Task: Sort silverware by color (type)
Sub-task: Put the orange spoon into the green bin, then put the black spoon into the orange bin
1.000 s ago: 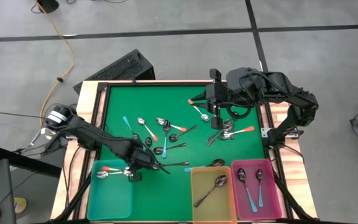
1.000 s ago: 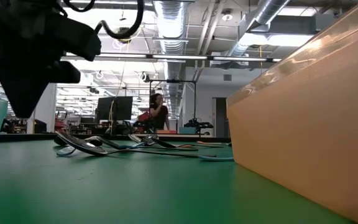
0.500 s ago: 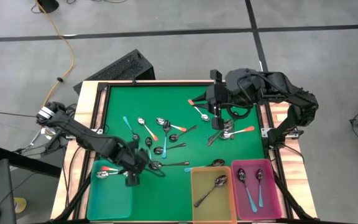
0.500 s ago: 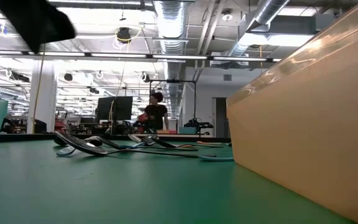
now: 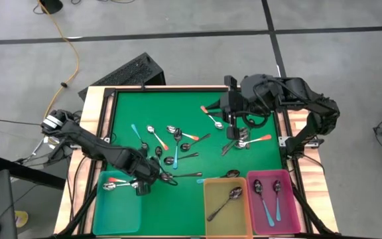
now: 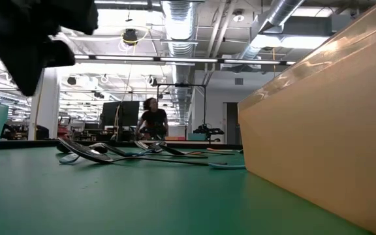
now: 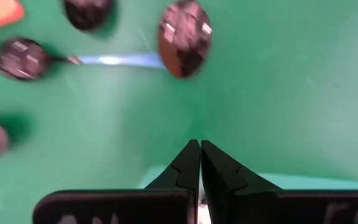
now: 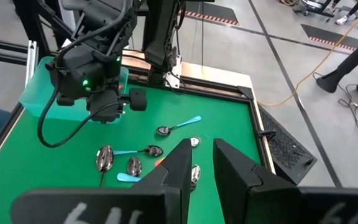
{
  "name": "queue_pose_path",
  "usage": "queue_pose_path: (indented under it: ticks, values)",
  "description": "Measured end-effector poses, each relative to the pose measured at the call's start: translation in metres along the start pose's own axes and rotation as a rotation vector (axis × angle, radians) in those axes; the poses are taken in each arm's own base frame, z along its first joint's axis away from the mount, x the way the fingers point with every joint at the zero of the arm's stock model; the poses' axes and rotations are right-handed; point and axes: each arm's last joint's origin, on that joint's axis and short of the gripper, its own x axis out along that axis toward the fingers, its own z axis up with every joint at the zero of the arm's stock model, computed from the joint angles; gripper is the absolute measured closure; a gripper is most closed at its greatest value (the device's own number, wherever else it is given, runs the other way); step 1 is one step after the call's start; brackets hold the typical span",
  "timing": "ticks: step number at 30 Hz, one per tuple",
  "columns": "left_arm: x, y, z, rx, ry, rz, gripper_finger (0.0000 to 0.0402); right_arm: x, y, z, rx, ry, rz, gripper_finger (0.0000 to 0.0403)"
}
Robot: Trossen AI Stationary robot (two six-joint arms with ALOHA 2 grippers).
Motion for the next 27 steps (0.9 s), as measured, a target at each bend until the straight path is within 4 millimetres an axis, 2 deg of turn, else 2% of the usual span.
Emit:
queue_pose_path:
  ticks: [5, 10, 13, 17, 27]
  values:
    - [0.007, -0.006, -0.012, -0.051, 0.055, -0.023, 0.0401, -0.001, 0.005, 0.001, -0.009, -0.004, 0.017, 0.0321]
    - [0.010, -0.008, -0.018, -0.086, 0.037, 0.014, 0.0401, -0.003, 0.015, 0.002, -0.027, -0.009, 0.049, 0.0321]
    - [0.009, -0.013, -0.019, -0.102, 0.056, -0.049, 0.0401, -0.004, 0.022, 0.002, -0.041, 0.001, 0.071, 0.0321]
    - [0.003, -0.025, -0.025, -0.098, 0.117, -0.123, 0.0401, -0.006, 0.028, 0.000, -0.058, 0.020, 0.093, 0.0321]
    - [-0.031, -0.057, -0.026, -0.057, 0.086, -0.240, 0.0401, -0.007, 0.029, -0.007, -0.074, 0.086, 0.102, 0.0321]
